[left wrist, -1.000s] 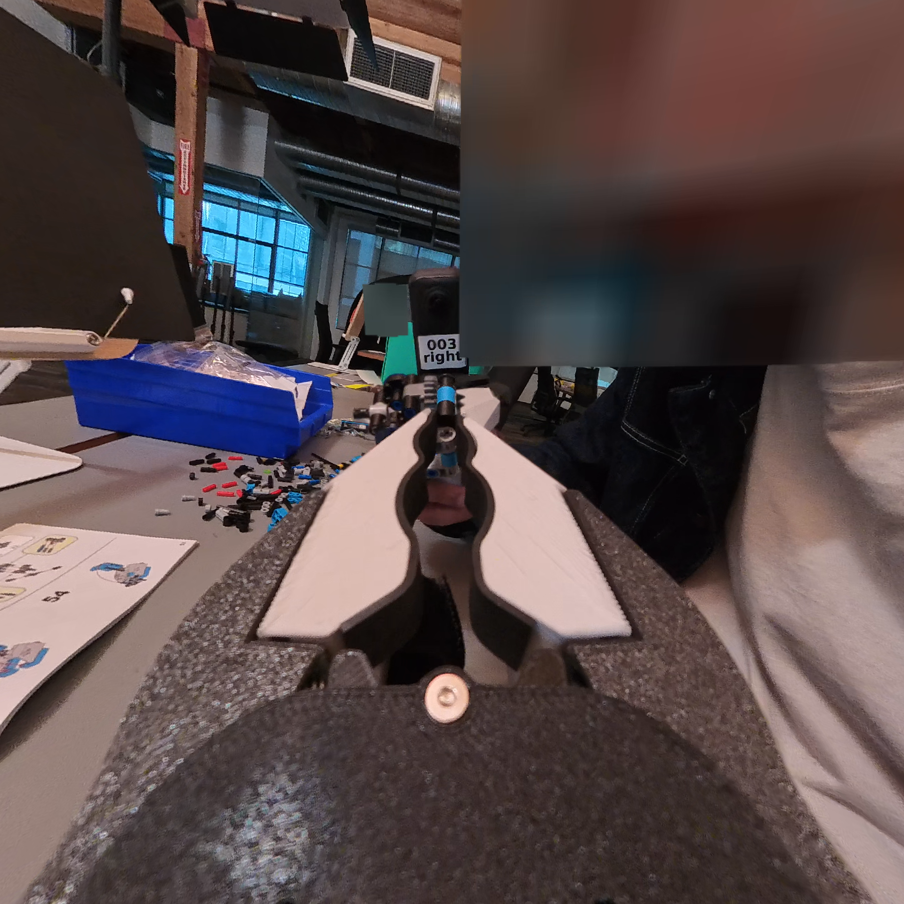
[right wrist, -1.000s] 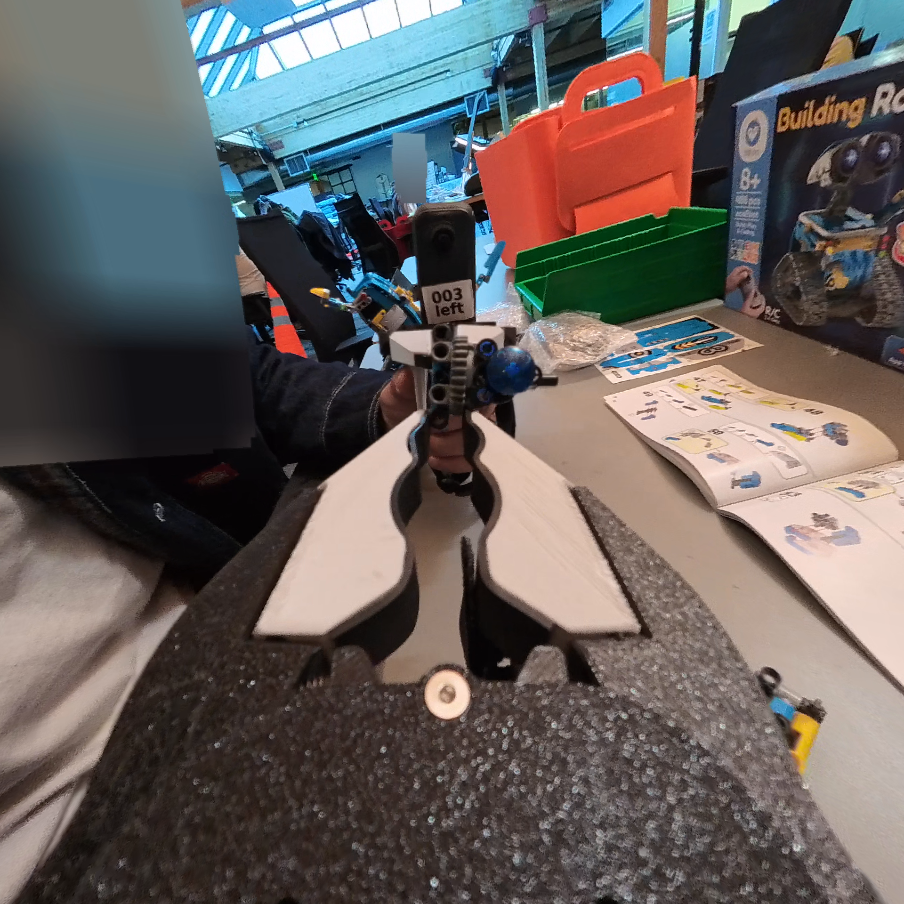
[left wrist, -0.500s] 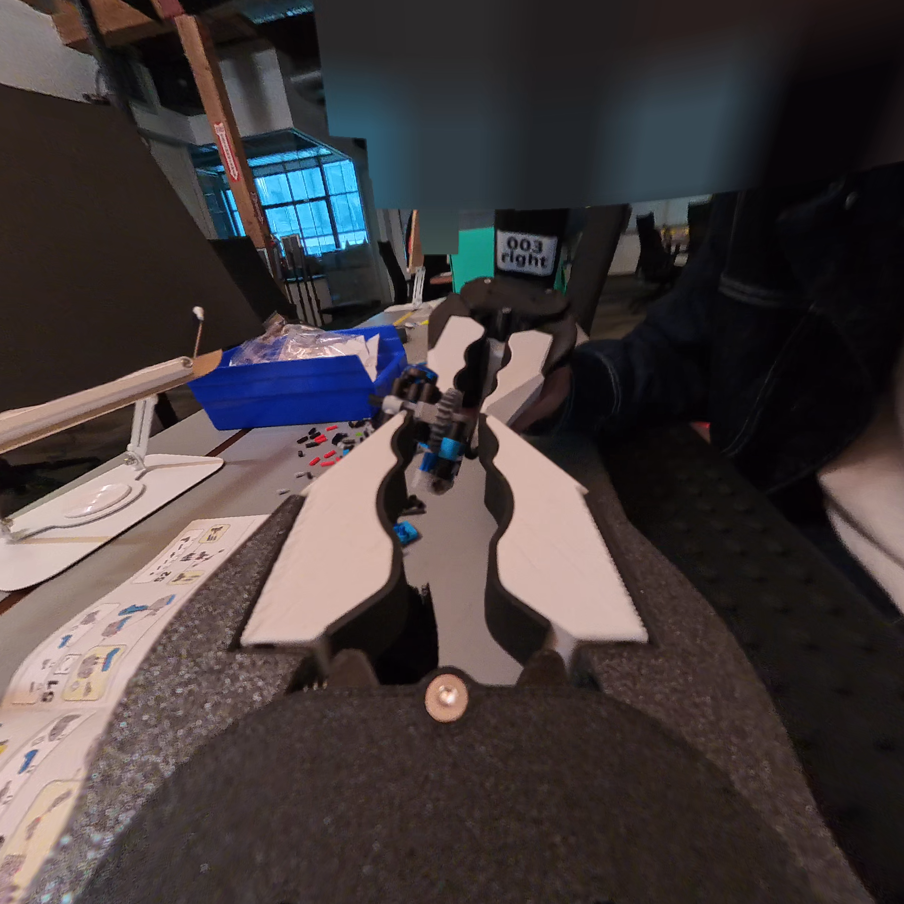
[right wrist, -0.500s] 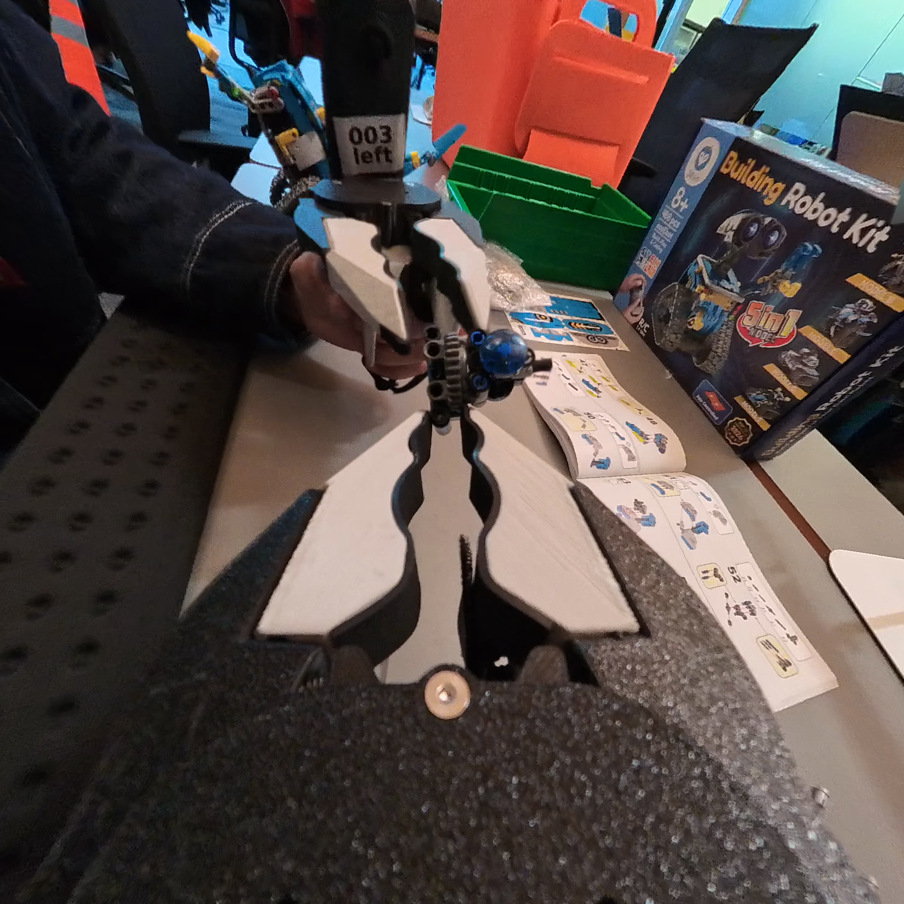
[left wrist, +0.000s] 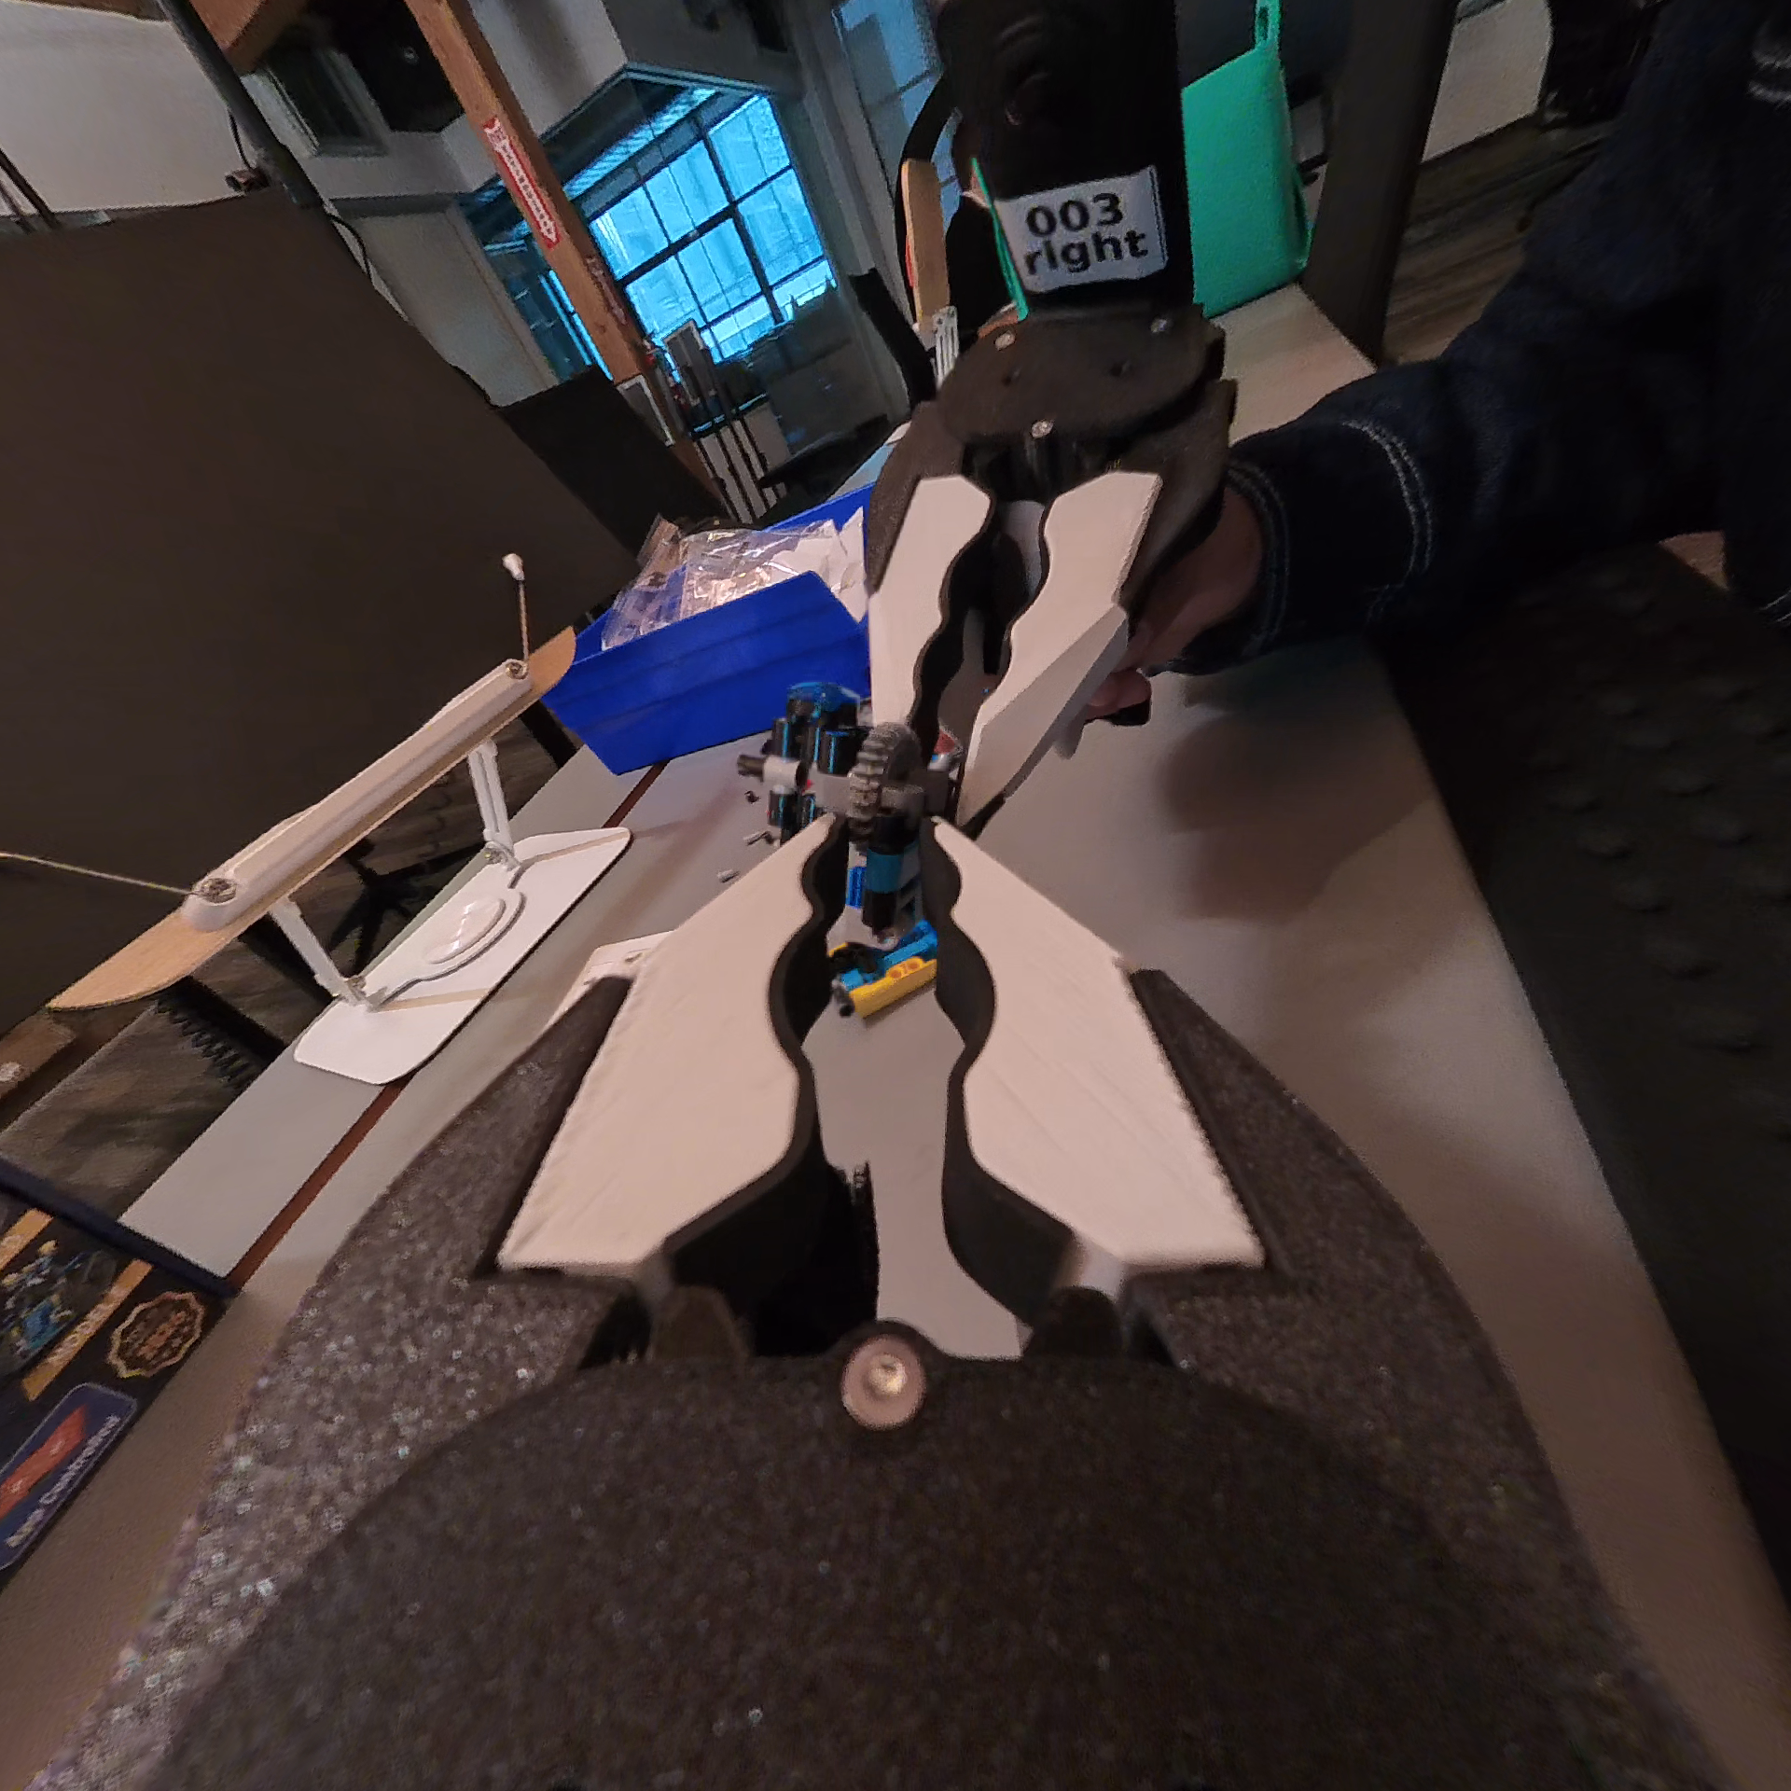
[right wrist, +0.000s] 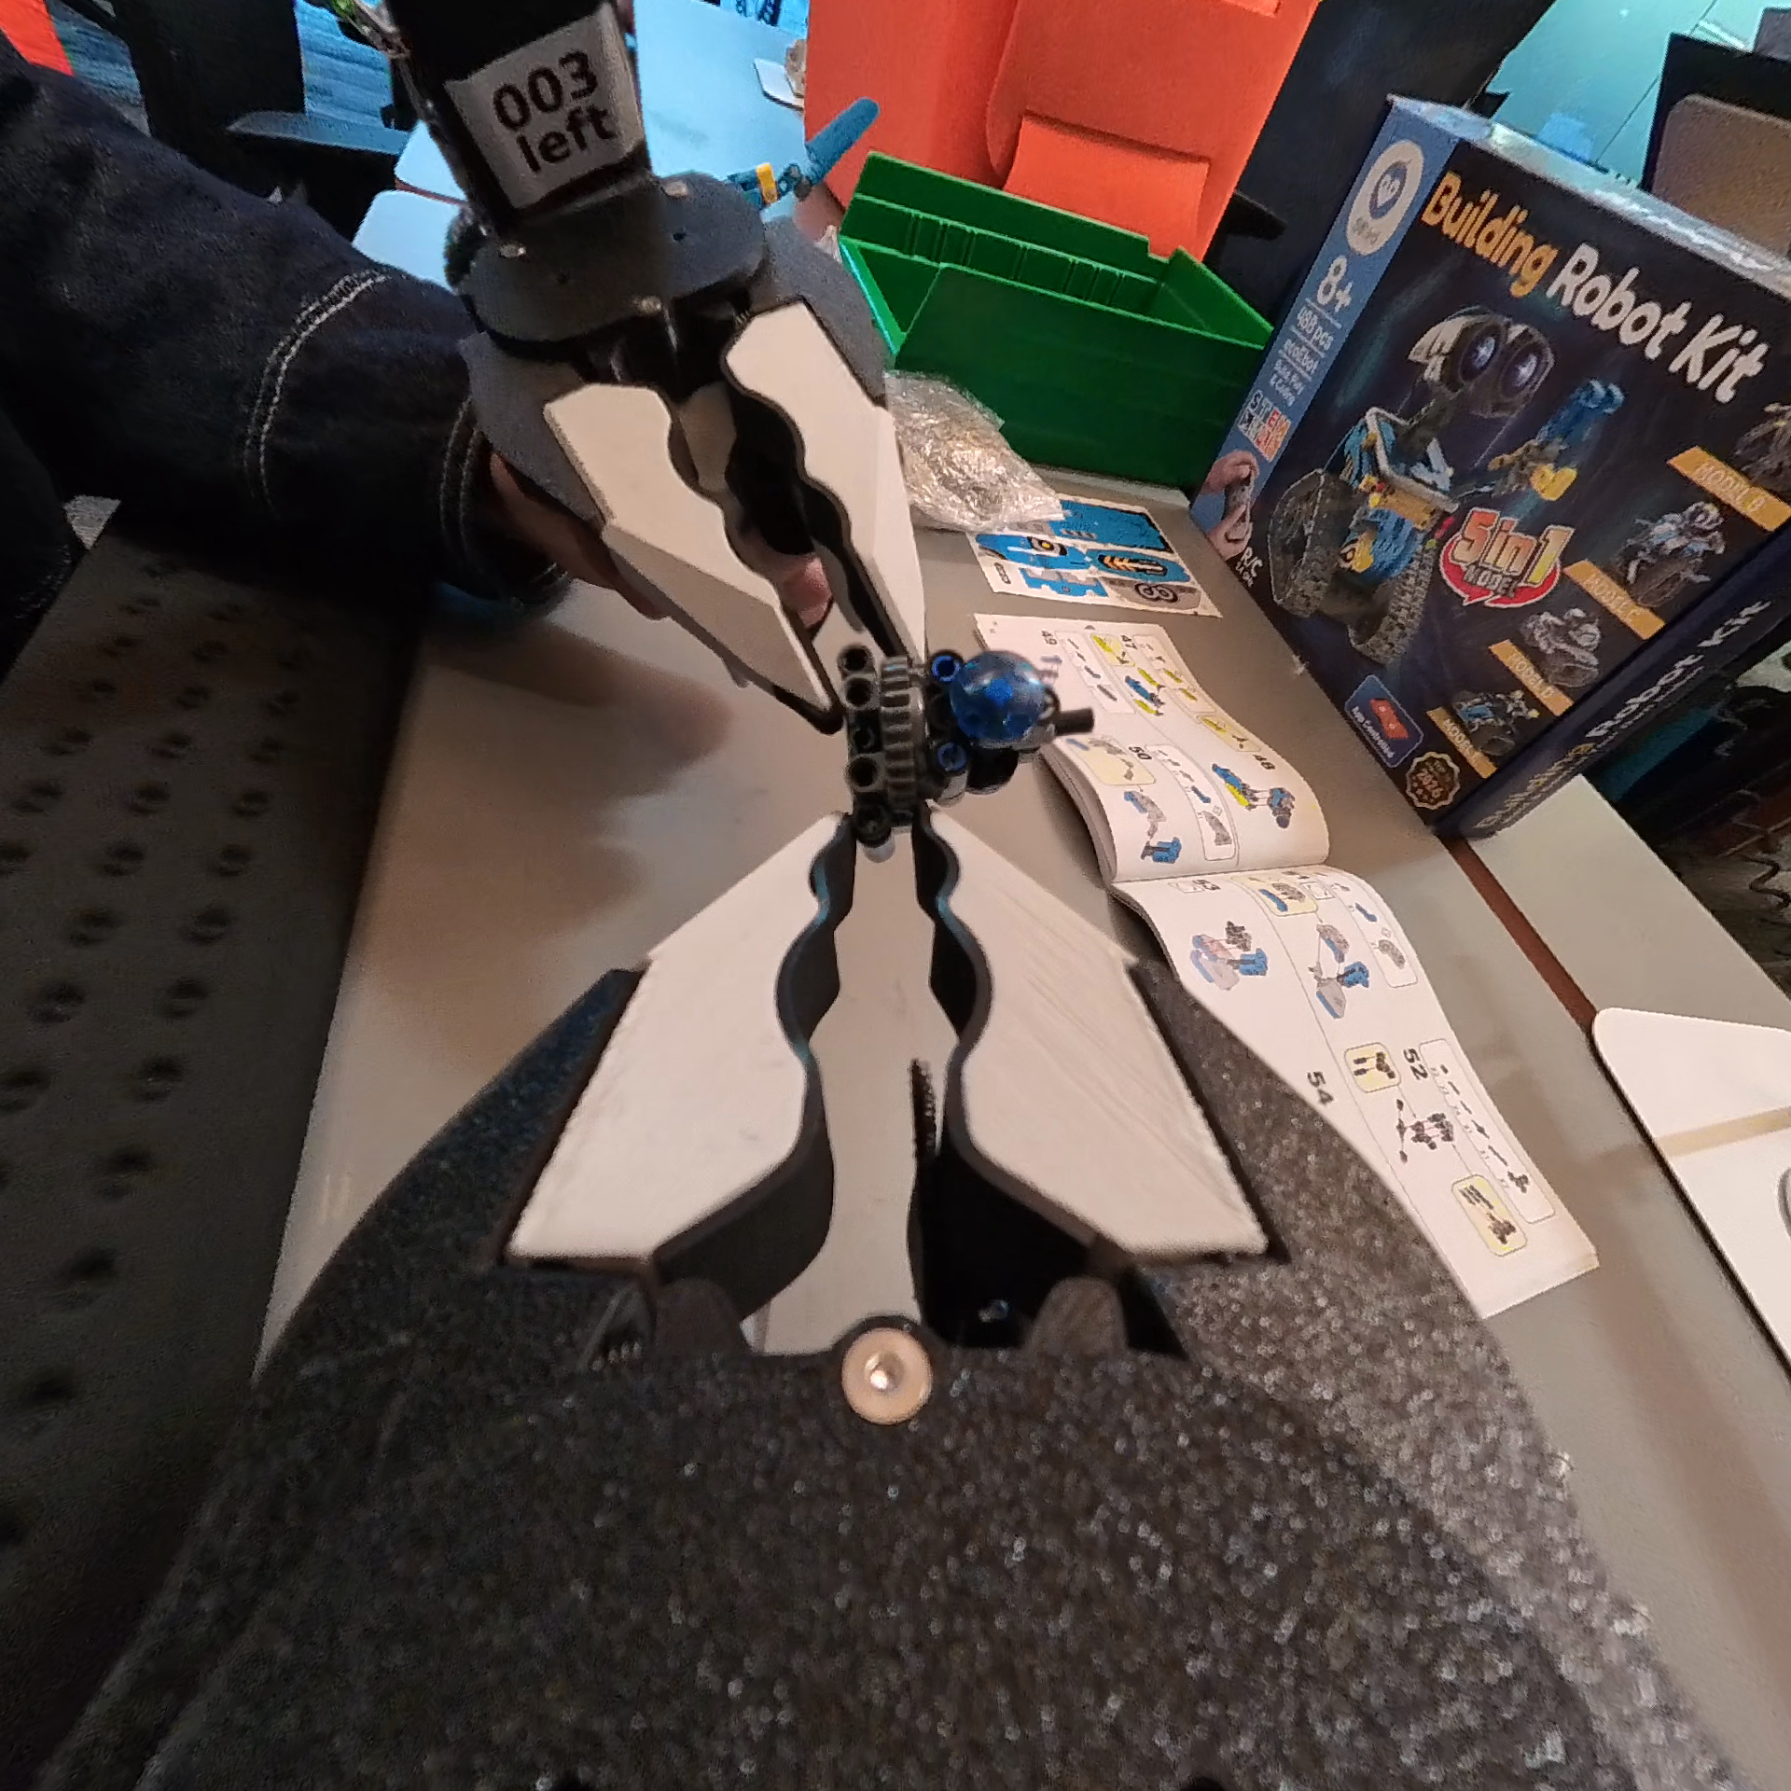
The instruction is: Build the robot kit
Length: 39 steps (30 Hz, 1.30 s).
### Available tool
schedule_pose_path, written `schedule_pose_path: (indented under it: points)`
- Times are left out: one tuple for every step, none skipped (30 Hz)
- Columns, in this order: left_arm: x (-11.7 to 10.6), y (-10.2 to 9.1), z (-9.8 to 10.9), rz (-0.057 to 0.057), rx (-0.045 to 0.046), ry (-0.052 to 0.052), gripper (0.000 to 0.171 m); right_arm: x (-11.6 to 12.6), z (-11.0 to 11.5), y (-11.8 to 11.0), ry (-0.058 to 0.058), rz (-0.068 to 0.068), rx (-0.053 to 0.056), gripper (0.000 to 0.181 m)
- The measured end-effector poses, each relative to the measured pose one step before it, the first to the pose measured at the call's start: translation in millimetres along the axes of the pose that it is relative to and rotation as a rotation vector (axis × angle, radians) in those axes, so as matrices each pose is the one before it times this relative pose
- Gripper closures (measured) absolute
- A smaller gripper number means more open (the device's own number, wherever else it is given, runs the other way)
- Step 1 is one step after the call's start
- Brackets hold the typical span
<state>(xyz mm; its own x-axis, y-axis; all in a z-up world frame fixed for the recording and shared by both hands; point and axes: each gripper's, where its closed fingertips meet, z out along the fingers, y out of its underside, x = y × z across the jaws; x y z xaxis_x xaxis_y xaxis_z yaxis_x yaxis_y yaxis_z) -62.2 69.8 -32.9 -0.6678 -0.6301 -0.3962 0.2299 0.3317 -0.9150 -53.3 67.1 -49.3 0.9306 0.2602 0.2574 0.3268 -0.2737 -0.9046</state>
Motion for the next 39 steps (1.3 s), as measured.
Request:
schedule_pose_path:
  points:
    - [-1.0,0.87,0.28,0.0121,-0.00729,-0.0111,0.158,0.42,0.26,0.73,0.0005,0.0023,-0.0031,0.17]
    - [-1.31,1.46,0.4,0.0122,-0.01132,-0.0135,0.157,1.21,0.47,1.56,0.0031,0.0073,-0.0093,0.17]
    - [-1.25,1.48,0.5,0.0127,-0.01081,-0.0129,0.157,1.59,0.36,1.46,0.0053,0.0067,-0.0081,0.17]
    - [-0.86,1.76,0.36,0.0101,-0.01188,-0.0092,0.157,1.11,0.55,1.73,0.0026,0.0061,-0.0086,0.17]
    - [0.95,1.4,0.33,0.0055,-0.00942,0.0043,0.158,0.5,0.59,2.1,-0.0011,0.0052,-0.0116,0.17]
    - [1.55,0.66,0.18,0.0008,-0.00363,0.0096,0.162,-0.17,0.17,0.96,-0.0007,-0.0035,-0.003,0.17]
    - [0.15,0.68,-0.03,-0.0023,-0.00533,0.0028,0.163,0.1,0.25,0.61,0.0032,-0.0061,-0.0023,0.17]
    - [0.26,1.0,0.1,0.0,-0.00754,0.0023,0.164,0.46,0.49,1.27,0.0069,-0.0071,-0.011,0.17]
    - [0.29,1.29,0.33,0.0049,-0.00781,0.0012,0.165,0.3,0.3,1.1,0.007,-0.0103,-0.011,0.17]
    - [0.26,0.96,0.08,0.007,-0.00625,-0.0003,0.165,0.17,-0.01,0.52,0.0069,-0.0122,-0.0043,0.17]
    - [0.49,0.47,0.08,0.0007,-0.0038,0.0022,0.165,-0.15,-0.02,0.42,0.0027,-0.0057,-0.0034,0.17]
    - [0.19,0.57,0.0,-0.0092,-0.00392,0.0056,0.165,-0.21,0.02,0.27,-0.0011,-0.0013,-0.0009,0.17]
    - [-0.01,0.38,-0.14,-0.0165,-0.0033,0.0087,0.166,0.14,-0.11,-0.32,-0.0001,0.0017,0.0043,0.17]
    - [0.2,-0.06,-0.37,-0.0226,0.00004,0.0139,0.166,-0.3,-0.3,-0.26,-0.0031,0.0022,0.0034,0.17]
    - [0.31,-0.59,-0.64,-0.0254,0.00324,0.0156,0.166,-0.85,-0.26,-0.88,-0.0053,0.0007,0.0059,0.17]
    - [0.09,-0.61,-0.65,-0.0235,0.00566,0.012,0.166,-0.53,-0.46,-1.12,-0.0032,0.0025,0.0061,0.17]
    - [0.39,-0.68,-0.53,-0.0207,0.00625,0.0115,0.166,-0.31,-0.71,-1.25,-0.0026,-0.0003,0.0071,0.17]
    - [0.97,-0.5,-0.49,-0.0193,0.00409,0.0137,0.166,-1.1,-0.51,-0.35,-0.0104,-0.0002,0.004,0.17]
    - [1.19,-0.02,-0.26,-0.0161,0.00183,0.0136,0.167,-1.06,-0.36,-0.15,-0.0122,0.0053,0.0045,0.17]
    - [1.27,0.42,-0.24,-0.0116,0.00035,0.0133,0.167,-1.17,-0.17,0.41,-0.0139,0.0058,0.0041,0.17]
    - [1.2,0.73,-0.11,-0.0097,-0.00094,0.013,0.167,-1.06,0.04,0.58,-0.0119,0.0018,0.0025,0.17]
    - [1.39,0.55,-0.06,-0.0094,-0.00093,0.0133,0.167,-1.07,-0.06,0.77,-0.0106,0.0,-0.0007,0.17]
    - [1.65,0.44,-0.16,-0.0093,-0.00099,0.0149,0.167,-1.31,0.06,0.72,-0.0106,-0.0035,-0.0008,0.17]
    - [1.69,0.3,-0.24,-0.0088,0.00011,0.0153,0.167,-1.52,-0.13,0.44,-0.0125,-0.0019,0.0008,0.17]
    - [1.73,0.0,-0.3,-0.0088,0.00232,0.0149,0.167,-1.58,-0.18,0.07,-0.012,-0.0006,0.0032,0.17]
    - [1.44,0.07,-0.36,-0.0078,0.00148,0.0123,0.167,-1.24,-0.08,0.04,-0.0093,-0.0011,0.003,0.17]
    - [1.23,0.22,-0.06,-0.0045,-0.00082,0.01,0.167,-0.85,0.1,0.28,-0.0067,-0.001,0.0001,0.17]
    - [1.28,0.6,0.01,-0.0019,-0.00371,0.0094,0.167,-0.89,0.24,0.92,-0.0074,-0.0004,-0.004,0.17]
    - [0.91,0.71,-0.04,0.0006,-0.00493,0.0061,0.167,-0.31,0.4,0.65,-0.0018,-0.0001,-0.0025,0.17]
    - [1.23,0.66,-0.13,-0.0005,-0.00354,0.0079,0.167,-0.75,0.59,0.91,-0.0041,-0.0005,-0.0041,0.17]
    - [1.6,0.44,-0.1,-0.0025,-0.00244,0.0106,0.167,-1.41,0.42,0.68,-0.0076,-0.0019,-0.0029,0.17]
    - [1.47,0.65,-0.19,-0.0009,-0.00267,0.009,0.167,-0.8,0.35,0.47,-0.0045,-0.0006,-0.0012,0.17]
    - [1.87,0.7,-0.15,-0.0003,-0.00406,0.0116,0.167,-1.67,0.53,0.93,-0.0091,-0.0017,-0.0048,0.17]
    - [1.62,0.73,-0.04,0.0,-0.00447,0.0102,0.168,-1.48,0.64,0.92,-0.0078,-0.0028,-0.0033,0.17]
    - [1.98,0.42,0.05,-0.0022,-0.00207,0.0121,0.168,-1.15,0.27,0.74,-0.0064,-0.0037,-0.0019,0.17]
    - [2.72,-0.02,-0.05,-0.0076,0.00166,0.0187,0.168,-2.75,0.14,0.55,-0.0171,-0.0039,0.0002,0.17]
    - [2.49,-0.51,-0.13,-0.0077,0.00487,0.0167,0.168,-2.18,-0.27,-0.37,-0.0149,0.0006,0.0056,0.17]
    - [2.47,-0.67,-0.15,-0.0073,0.00553,0.0177,0.168,-1.84,-0.25,-0.35,-0.0139,0.0019,0.0049,0.17]
    - [2.02,-0.65,-0.35,-0.008,0.00524,0.0165,0.169,-2.22,0.15,-0.29,-0.0145,0.0022,0.004,0.17]
